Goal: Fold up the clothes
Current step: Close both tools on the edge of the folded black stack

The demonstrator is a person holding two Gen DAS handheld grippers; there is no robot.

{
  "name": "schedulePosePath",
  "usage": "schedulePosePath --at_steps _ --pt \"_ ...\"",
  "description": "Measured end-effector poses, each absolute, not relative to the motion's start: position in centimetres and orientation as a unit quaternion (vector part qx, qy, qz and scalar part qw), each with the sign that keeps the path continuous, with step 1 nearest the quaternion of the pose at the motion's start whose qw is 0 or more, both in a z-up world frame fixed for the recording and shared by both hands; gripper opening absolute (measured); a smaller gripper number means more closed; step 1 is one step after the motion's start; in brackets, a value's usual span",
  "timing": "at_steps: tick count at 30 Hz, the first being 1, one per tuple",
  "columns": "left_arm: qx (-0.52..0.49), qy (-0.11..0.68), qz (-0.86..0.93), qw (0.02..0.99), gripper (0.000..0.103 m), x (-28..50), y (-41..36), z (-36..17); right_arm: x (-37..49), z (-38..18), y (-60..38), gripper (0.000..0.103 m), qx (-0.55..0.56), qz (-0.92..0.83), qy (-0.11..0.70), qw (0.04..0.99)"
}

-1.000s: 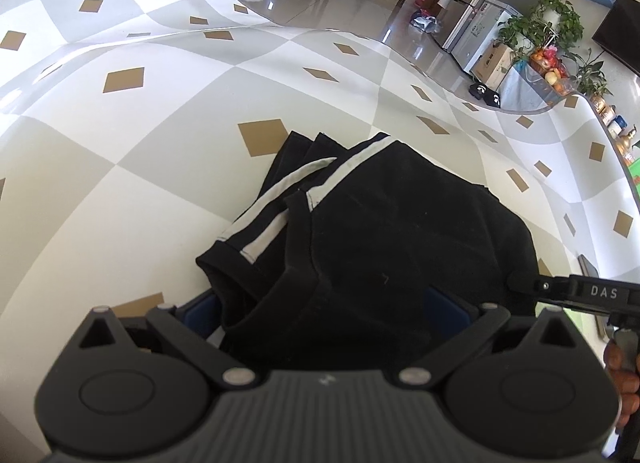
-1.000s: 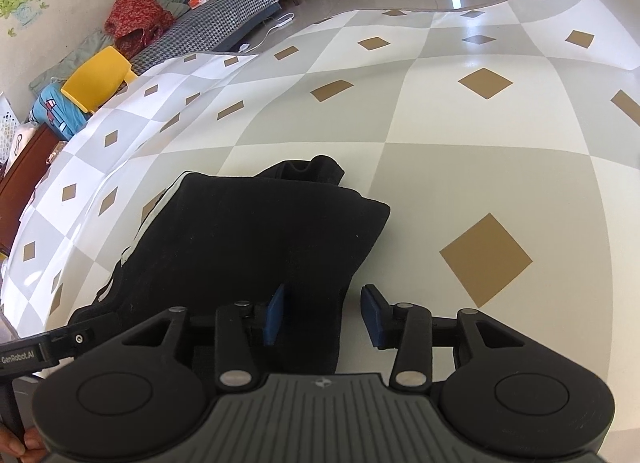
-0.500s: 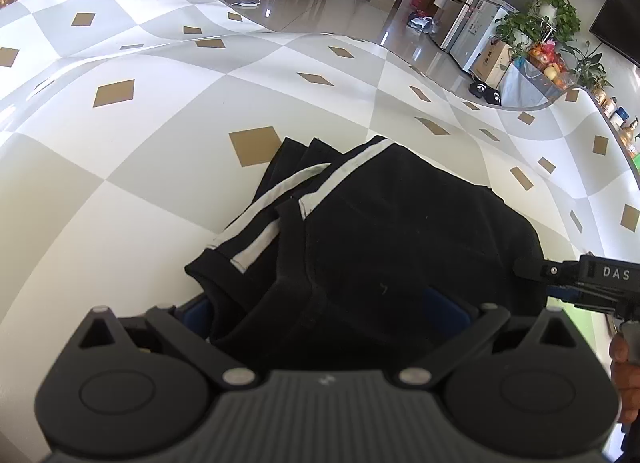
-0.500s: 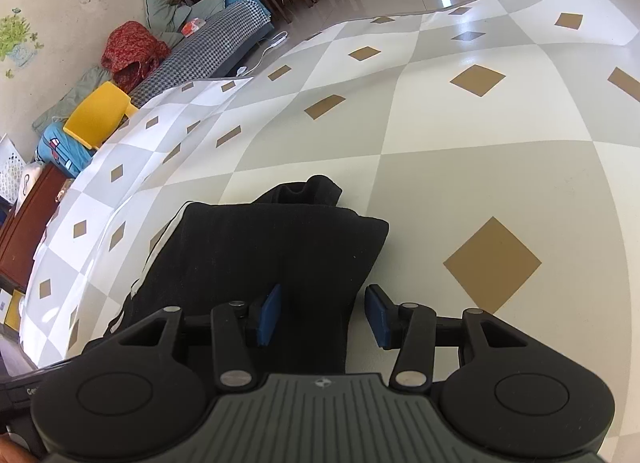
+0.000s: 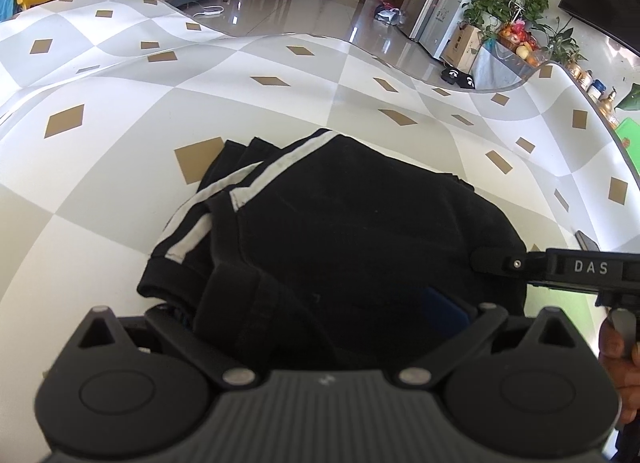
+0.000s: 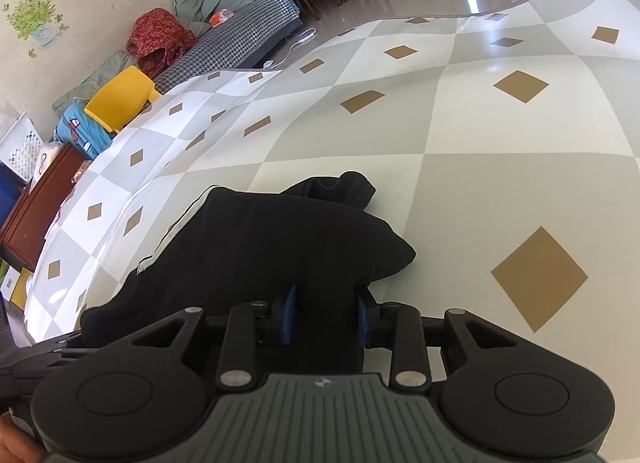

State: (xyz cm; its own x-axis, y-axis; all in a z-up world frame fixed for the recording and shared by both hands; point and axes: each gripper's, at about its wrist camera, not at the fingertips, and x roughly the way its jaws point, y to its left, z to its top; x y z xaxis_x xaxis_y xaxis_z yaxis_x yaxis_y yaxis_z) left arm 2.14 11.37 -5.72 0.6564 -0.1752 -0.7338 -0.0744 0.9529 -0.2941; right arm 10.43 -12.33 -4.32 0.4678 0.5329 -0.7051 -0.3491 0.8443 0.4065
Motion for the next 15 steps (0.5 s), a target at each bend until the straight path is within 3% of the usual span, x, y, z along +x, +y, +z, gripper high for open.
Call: schedulePosePath --at_steps 6,15 --pt "-0.145 0.414 -0.028 0.898 0.1 2.2 10.9 -5.63 10.25 -4.3 -11.8 0.03 0.087 0.258 0.437 0.858" --pt "-0.112 0.42 -0.021 0.9 0.095 2.0 10.23 -5.51 10.35 -4.29 -11.79 0.04 0.083 0.237 0.416 0.874"
